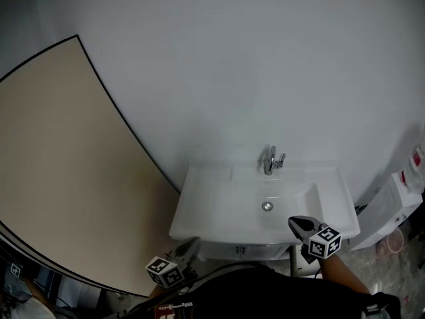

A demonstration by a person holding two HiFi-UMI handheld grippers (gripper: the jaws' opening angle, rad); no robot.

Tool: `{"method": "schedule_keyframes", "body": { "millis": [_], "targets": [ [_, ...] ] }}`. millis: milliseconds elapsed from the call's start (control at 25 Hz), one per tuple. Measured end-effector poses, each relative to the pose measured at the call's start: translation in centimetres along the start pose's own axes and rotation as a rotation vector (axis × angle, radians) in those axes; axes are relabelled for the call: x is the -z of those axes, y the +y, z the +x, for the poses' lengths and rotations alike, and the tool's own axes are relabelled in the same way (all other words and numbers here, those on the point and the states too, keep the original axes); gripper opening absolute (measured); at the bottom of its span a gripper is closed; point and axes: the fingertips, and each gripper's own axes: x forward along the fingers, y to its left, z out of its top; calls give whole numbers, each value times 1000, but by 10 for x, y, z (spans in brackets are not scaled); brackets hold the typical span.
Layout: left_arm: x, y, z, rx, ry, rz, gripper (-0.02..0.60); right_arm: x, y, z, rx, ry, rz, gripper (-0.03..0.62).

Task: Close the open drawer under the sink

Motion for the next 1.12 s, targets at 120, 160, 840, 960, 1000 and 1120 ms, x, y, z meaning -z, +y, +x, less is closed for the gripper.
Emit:
{"method": "schedule_keyframes", "body": {
  "millis": [120,160,840,960,1000,1120],
  "targets": [
    [-1,-12,37,-4,21,9,-2,-11,-33,1,-22,-8,2,3],
    [-2,-14,48,-3,28,12,-2,-13,-43,2,-25,-9,5,3],
    [-43,94,136,259,93,-36,-2,-24,-68,83,203,0,72,3],
    [-52,125,143,314,133,-46,-2,-30,-61,100,273,-7,108,3],
    [-51,134,146,329,149,-51,-2,-28,-58,104,292,-1,116,3],
    [-46,151,156,370,190,-55,-2,-23,-51,114,331,23,128,3]
  ]
}}
